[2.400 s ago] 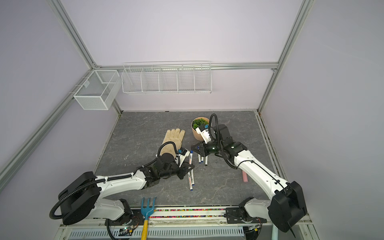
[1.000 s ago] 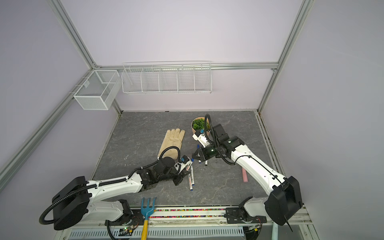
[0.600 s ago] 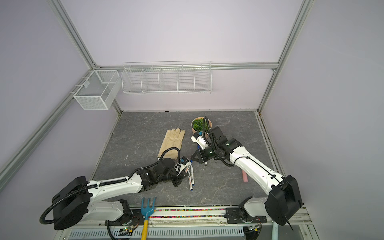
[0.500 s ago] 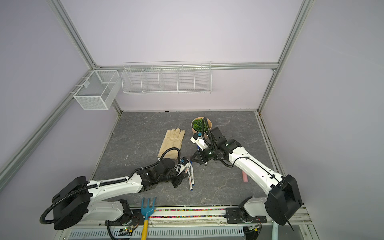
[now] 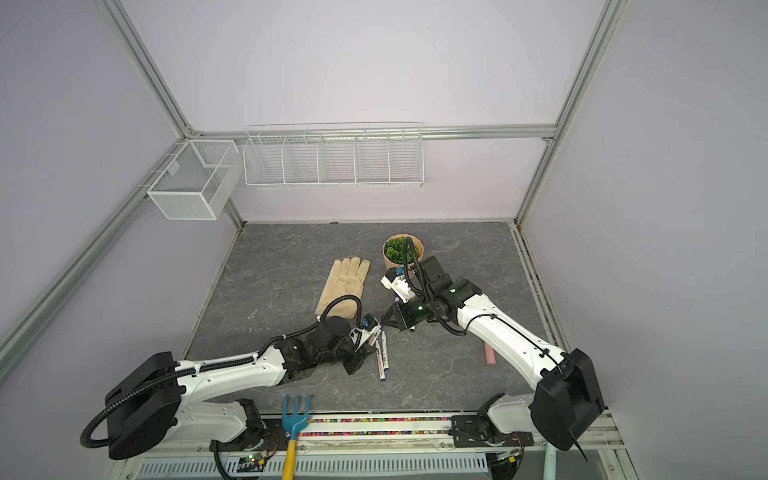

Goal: Insert the pens into the pen caps
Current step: 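Lower the blue cap onto the marker tip and press down with right gripper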

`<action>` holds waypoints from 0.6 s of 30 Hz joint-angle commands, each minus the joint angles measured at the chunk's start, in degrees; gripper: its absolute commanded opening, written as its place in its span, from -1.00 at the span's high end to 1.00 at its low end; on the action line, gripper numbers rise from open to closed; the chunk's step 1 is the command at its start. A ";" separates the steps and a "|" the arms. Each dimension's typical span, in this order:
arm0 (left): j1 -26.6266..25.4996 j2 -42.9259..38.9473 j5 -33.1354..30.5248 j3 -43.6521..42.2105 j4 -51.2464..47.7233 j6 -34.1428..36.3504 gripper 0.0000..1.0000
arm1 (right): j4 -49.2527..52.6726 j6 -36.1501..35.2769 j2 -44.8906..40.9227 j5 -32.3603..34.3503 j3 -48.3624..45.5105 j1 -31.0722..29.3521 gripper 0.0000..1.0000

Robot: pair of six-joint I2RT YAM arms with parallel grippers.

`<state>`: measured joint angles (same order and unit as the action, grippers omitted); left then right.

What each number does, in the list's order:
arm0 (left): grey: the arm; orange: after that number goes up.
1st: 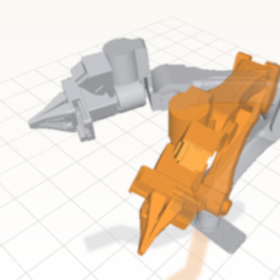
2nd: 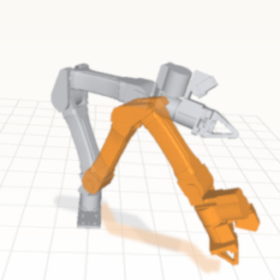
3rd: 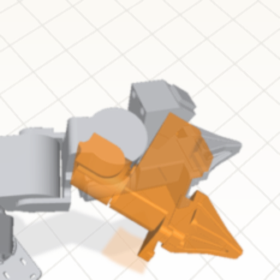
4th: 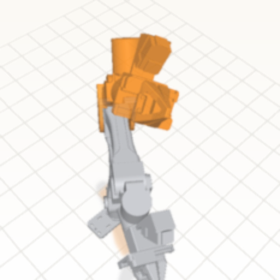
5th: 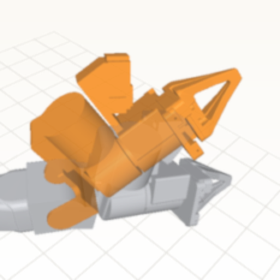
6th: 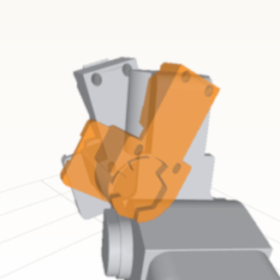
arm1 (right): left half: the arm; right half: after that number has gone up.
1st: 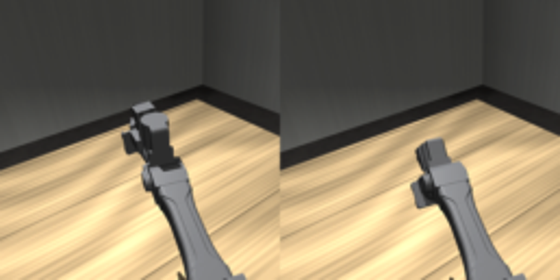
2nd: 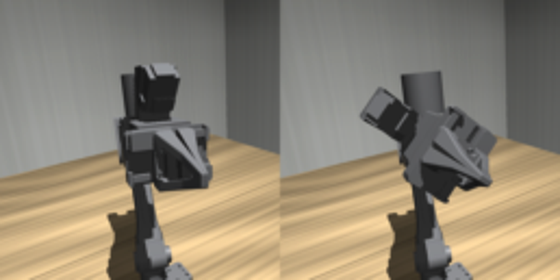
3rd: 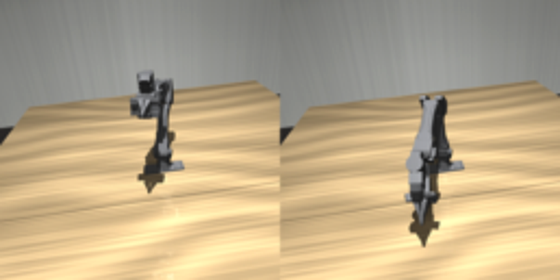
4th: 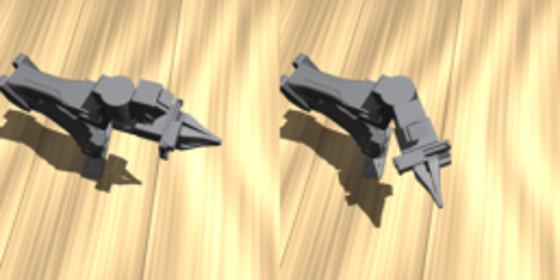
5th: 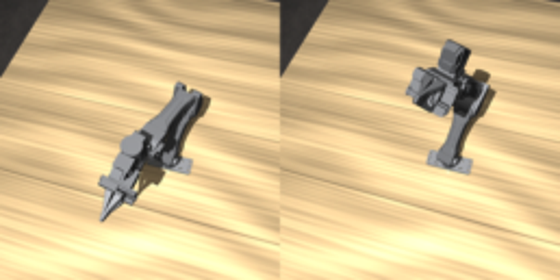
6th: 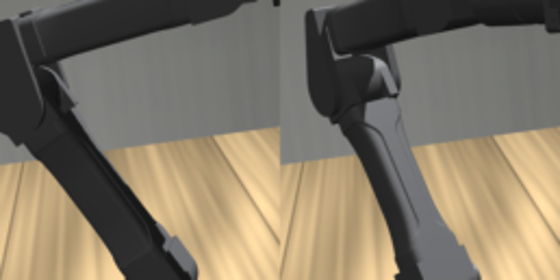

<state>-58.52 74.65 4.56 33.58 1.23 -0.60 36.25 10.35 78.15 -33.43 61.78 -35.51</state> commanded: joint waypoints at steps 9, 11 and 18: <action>1.22 -1.20 1.00 5.62 34.78 -8.67 1.00 | 5.43 4.46 2.67 0.24 -4.46 -2.23 0.86; 1.21 0.34 2.10 5.17 35.25 -10.28 1.00 | 3.49 4.89 0.31 3.42 -3.88 -1.51 0.78; 1.18 4.79 4.12 1.79 40.66 -14.89 1.00 | -5.52 8.24 -8.18 11.29 -4.34 -0.24 0.26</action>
<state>-57.45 78.22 7.01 34.68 27.24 -12.32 31.09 16.67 71.99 -26.22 58.89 -35.62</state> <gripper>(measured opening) 0.117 0.368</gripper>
